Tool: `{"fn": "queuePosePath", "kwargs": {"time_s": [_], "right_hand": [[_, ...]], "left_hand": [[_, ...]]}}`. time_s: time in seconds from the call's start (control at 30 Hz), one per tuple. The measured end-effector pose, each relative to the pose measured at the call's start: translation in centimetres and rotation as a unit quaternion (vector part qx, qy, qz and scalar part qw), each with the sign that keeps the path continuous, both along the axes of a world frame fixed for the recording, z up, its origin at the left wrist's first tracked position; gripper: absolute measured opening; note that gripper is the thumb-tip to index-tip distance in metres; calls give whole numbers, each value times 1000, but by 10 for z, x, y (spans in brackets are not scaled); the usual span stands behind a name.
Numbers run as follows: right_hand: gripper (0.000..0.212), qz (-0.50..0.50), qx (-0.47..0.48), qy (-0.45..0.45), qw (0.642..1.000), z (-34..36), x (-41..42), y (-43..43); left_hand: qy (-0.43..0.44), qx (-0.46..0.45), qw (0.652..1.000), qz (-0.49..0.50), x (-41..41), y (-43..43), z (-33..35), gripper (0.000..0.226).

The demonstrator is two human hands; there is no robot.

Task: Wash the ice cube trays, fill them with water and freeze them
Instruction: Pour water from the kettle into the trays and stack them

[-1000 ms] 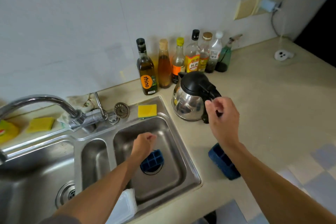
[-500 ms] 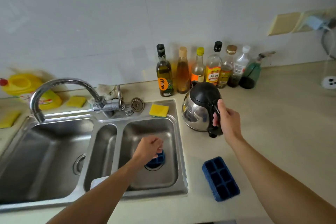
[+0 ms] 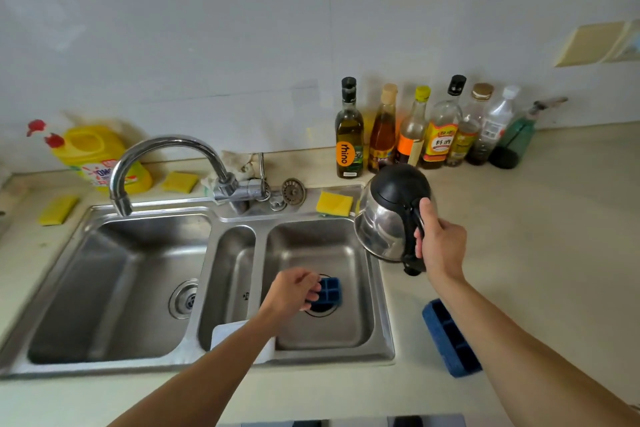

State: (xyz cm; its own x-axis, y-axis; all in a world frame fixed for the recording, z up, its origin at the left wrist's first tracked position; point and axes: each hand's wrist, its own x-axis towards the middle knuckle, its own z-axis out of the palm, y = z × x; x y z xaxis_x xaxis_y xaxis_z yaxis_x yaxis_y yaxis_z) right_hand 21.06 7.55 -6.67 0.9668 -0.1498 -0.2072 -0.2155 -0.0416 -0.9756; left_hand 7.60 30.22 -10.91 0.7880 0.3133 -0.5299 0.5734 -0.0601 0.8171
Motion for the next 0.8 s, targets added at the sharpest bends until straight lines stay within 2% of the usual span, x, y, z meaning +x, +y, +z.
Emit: {"fn": "queuePosePath", "kwargs": {"time_s": [0.2,0.43,0.63,0.8], "right_hand": [[66,29,-17,8,999,8,-58,31],[65,58,-48,21,997,22,-118,48],[64,94,-88,16,992,39,-143,34],[62,117,-119,0,986,50,-156,15]], "left_hand": [[-35,2,999,10,-7,29,-16,23],[-80,-103,990,52,-25,39,-15,27],[-104,-123,985,60,-48,20,-14,34],[-83,-175,979,69,-69,-7,-14,36]]}}
